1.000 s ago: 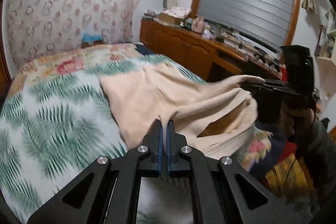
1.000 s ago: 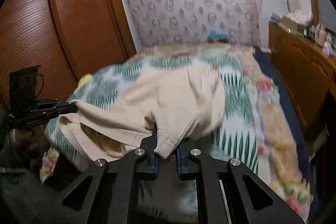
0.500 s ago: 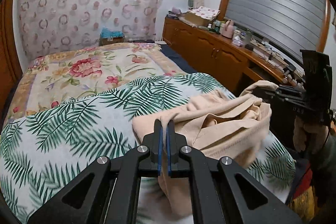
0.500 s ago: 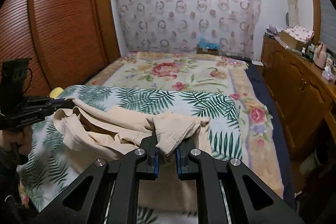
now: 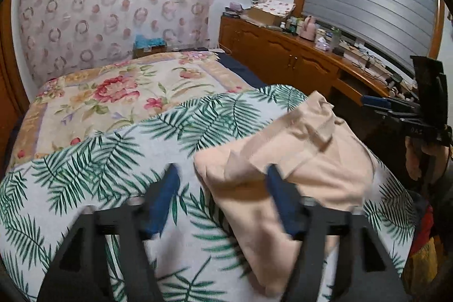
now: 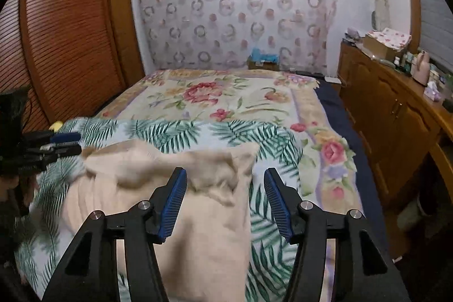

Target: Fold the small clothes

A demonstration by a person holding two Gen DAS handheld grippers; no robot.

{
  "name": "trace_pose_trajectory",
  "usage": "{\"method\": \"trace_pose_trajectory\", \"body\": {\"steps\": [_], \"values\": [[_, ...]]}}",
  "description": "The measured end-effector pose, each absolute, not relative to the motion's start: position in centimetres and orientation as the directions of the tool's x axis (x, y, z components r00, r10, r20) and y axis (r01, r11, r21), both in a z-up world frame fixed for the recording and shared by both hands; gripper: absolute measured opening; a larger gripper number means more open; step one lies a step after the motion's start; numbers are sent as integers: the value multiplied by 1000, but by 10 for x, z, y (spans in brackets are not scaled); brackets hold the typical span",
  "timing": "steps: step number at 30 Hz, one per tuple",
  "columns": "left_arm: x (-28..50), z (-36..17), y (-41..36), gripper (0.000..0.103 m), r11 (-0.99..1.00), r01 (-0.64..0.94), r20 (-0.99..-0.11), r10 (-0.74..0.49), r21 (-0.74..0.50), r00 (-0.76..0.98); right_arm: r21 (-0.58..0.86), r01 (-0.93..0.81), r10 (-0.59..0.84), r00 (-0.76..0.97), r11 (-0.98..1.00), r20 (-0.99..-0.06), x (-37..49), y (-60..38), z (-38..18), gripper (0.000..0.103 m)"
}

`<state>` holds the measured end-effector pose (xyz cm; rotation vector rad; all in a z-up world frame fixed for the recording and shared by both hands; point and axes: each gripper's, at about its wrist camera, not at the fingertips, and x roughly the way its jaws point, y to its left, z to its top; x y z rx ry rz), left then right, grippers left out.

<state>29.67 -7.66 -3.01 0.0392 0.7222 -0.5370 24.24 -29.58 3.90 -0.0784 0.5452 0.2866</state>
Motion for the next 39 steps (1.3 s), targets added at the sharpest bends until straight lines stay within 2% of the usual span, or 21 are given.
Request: {"method": "trace_pose_trajectory", "body": {"steps": [3,7,14,15,16,18,22,23,24,26,27,28,33,39], "values": [[296,-42,-81,81,844,513,-676,-470,-155,568,-17,-329,259,770,944,-583,250,-286,26,59],[306,-57,-96,81,852,512,-731,-417,-108,540,-19,-344,254,728,939,-637,281,-271,15,59],[345,-55,-108,81,873,480,-729,-384,-86,567,4,-377,290,706,926,-646,341,-260,23,58],[352,-55,-108,80,879,472,-723,-371,-71,583,22,-391,312,697,920,-645,348,-263,26,38],[361,-54,-106,79,895,444,-706,-335,-32,624,38,-407,334,687,913,-645,355,-266,28,15],[375,-56,-95,76,940,340,-699,-222,31,680,21,-357,288,716,934,-635,365,-277,32,12],[389,-53,-63,75,971,228,-697,-214,-73,685,-26,-193,138,779,981,-612,371,-296,38,12],[388,-53,-61,75,971,225,-699,-216,-80,682,-19,-179,131,785,984,-606,369,-299,40,13],[386,-53,-58,75,968,233,-703,-226,-88,674,-5,-176,136,784,984,-606,367,-300,40,21],[380,-54,-57,75,963,251,-708,-244,-96,663,14,-187,156,774,982,-613,358,-299,39,39],[374,-54,-57,75,958,266,-711,-260,-106,654,19,-192,162,768,981,-620,354,-299,38,53],[369,-54,-60,75,952,283,-712,-280,-118,644,31,-205,179,758,978,-628,350,-298,36,63],[350,-56,-78,75,918,354,-723,-366,-179,585,118,-267,277,708,956,-650,326,-312,27,65],[334,-70,-92,75,887,386,-752,-431,-253,499,161,-271,306,666,949,-680,329,-332,16,66]]}}
